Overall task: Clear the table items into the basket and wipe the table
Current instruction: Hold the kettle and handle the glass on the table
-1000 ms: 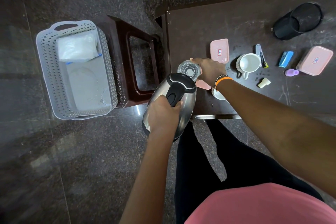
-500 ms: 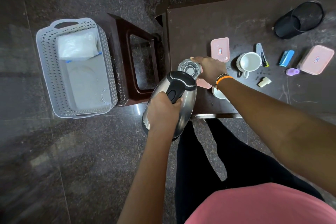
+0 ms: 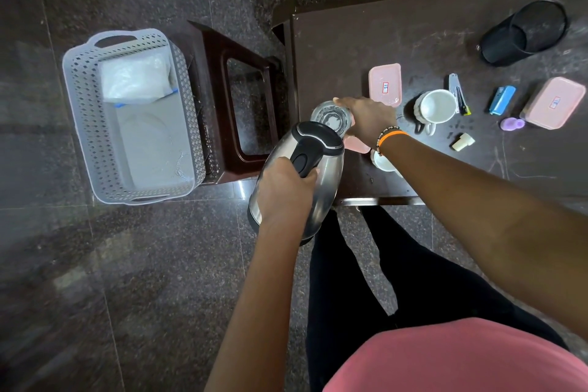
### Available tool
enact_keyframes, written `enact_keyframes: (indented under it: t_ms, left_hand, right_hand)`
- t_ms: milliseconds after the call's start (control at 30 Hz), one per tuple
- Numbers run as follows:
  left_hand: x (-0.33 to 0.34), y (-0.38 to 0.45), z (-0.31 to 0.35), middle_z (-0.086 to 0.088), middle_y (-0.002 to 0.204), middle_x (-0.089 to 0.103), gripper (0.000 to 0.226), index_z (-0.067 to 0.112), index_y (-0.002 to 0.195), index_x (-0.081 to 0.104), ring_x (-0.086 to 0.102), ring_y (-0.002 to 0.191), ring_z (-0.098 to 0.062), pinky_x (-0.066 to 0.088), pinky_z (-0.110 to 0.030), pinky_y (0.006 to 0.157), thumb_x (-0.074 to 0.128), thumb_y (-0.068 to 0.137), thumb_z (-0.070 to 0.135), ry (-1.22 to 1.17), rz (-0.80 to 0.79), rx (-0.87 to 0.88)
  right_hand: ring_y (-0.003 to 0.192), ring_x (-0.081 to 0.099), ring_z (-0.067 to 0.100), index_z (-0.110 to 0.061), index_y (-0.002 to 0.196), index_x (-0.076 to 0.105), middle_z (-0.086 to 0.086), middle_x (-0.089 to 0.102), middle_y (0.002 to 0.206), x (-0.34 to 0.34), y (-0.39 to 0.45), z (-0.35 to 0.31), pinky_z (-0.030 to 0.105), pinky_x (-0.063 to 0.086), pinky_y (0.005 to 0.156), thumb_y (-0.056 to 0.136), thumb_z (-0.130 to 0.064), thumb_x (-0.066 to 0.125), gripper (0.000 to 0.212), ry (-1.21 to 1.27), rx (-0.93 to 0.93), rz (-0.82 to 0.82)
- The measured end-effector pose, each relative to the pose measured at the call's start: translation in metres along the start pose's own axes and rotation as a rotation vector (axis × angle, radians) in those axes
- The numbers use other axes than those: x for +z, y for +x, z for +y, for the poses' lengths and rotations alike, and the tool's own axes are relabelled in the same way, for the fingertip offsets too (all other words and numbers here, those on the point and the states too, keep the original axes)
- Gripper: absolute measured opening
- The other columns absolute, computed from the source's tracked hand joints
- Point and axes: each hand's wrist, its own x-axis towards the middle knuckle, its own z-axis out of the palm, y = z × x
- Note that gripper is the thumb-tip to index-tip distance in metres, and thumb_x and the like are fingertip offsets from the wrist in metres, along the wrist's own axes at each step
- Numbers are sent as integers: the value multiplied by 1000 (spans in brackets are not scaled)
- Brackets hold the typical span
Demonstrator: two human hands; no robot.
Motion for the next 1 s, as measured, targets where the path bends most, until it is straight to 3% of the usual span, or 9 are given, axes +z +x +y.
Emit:
enact_keyframes:
  t_ms: [1000]
  left_hand:
    - [3, -1, 1, -15, 98, 64, 33, 5, 91, 55, 61, 93, -36, 54, -43, 79, 65, 81, 36, -1, 18, 3]
  right_hand:
    - [117, 57, 34, -29, 136, 43, 8, 58, 131, -2, -1, 0, 46, 47, 92, 87, -34, 57, 51, -13, -4, -8]
